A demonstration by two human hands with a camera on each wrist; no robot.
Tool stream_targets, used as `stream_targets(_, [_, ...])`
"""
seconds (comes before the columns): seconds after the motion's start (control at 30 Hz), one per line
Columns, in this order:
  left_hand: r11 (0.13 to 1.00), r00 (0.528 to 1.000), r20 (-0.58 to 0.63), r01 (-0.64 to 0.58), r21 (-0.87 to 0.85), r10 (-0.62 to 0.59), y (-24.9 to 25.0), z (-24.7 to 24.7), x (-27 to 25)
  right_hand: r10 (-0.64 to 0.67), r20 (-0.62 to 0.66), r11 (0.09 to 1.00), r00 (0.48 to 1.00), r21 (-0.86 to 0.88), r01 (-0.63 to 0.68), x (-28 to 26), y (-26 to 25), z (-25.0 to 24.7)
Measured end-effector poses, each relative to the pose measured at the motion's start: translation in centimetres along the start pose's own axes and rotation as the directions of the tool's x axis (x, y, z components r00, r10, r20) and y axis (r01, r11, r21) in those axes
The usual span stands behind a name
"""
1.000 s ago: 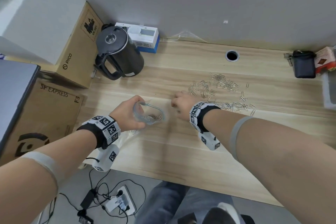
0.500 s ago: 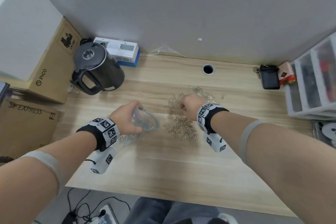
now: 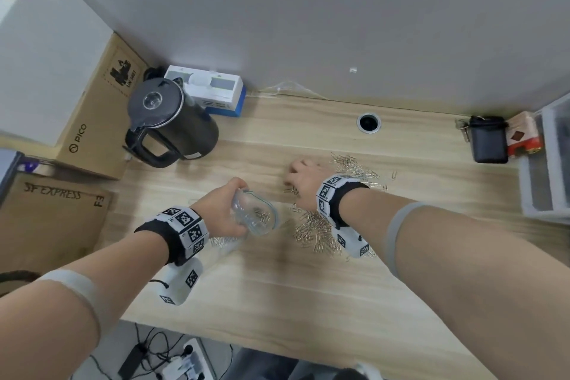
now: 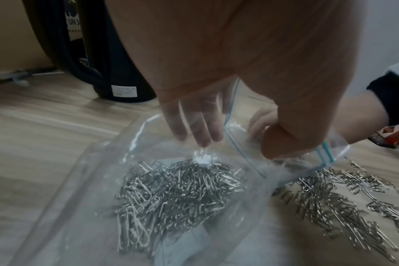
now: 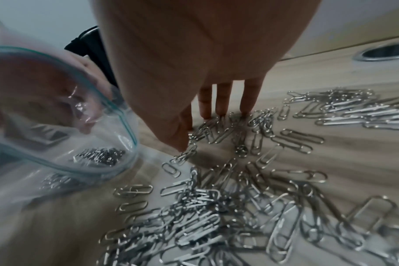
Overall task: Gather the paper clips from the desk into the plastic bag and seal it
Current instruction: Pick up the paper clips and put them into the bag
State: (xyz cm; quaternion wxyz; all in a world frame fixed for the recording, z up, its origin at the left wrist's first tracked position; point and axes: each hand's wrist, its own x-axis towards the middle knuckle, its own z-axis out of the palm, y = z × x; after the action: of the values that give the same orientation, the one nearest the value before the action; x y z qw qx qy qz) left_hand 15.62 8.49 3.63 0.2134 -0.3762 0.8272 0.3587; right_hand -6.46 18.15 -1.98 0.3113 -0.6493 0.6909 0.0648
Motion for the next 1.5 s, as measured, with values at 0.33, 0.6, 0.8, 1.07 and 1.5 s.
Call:
stream_targets(0.33, [0.998, 0.996, 0.081, -0.030, 0.056, 0.026, 1.3, -1.0, 1.9, 0.095, -0.004, 0.992, 0.995, 0.087, -0.095, -0.9, 2.5, -1.3])
stream_targets(0.6, [0.996, 0.996, 0.087, -0.039, 0.078, 0.032, 1.1, -0.6, 2.1, 0.428, -0.058, 0.900, 0.902, 0.115, -0.420, -2.0, 5.9, -1.3])
stream_targets(0.8, [0.993, 0.994, 0.096, -0.057, 0.101, 0.047, 1.3, -0.4, 2.3, 0.247, 0.103, 0.959, 0.963, 0.115, -0.258, -3.8, 3.9, -0.3])
stream_targets(1.07, [0.989, 0.992, 0.080, -0.101, 0.105, 0.093, 1.0, -0.3, 1.4, 0.301, -0.032, 0.936, 0.953, 0.203, -0.289, -4.4, 3.2, 0.2])
stream_targets(1.5, [0.997, 0.993, 0.104, -0.056, 0.054, 0.050, 0.6, 0.8, -0.4, 0.329, 0.062, 0.944, 0.942, -0.001, -0.330, -6.3, 0.5, 2.3])
